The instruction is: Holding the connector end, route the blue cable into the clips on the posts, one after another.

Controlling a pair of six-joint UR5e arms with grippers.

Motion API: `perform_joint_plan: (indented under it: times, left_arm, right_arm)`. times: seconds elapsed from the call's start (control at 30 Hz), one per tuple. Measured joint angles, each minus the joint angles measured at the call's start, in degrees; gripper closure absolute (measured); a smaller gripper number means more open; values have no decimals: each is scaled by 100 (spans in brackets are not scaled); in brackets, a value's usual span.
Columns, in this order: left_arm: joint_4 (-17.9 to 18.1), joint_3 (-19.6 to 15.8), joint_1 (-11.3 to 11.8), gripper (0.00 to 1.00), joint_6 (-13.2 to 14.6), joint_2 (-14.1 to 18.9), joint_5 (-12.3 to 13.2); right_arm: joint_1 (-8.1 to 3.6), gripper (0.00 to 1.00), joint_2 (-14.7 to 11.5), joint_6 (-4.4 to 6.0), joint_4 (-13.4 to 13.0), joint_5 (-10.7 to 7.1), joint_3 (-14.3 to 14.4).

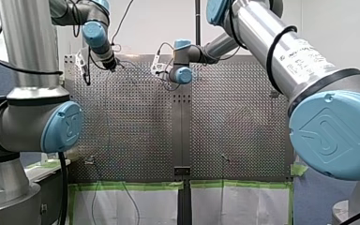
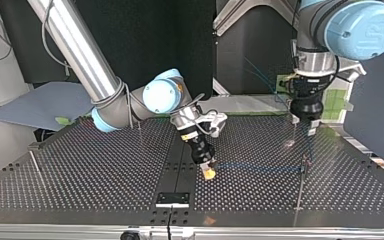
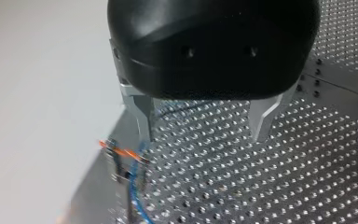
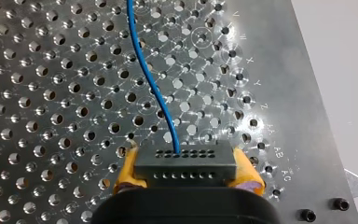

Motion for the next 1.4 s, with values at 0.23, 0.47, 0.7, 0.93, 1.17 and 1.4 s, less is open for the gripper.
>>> perform_joint_plan:
  times: [0.23,0.47,0.7,0.93,1.17,1.4]
  left_arm:
    - [44,0,32,0,389,-117,9]
    - [233,0,66,0,784,-121,225]
    - [612,1,78,0,868,-81,433]
    - [891,28,116,0,750,-81,497]
    - [841,212,147,0,744,-93,319]
    - [718,278,155,0,719,-119,285]
  right_arm:
    - [-6,100,2,-6,123,18,1]
    - [-3,100,1,-36,234,127,1]
    - [-2,100,2,-52,254,148,0]
    - [-2,100,3,-53,263,148,1]
    - [-3,100,2,-59,268,148,0]
    - [-6,100,2,-61,265,150,0]
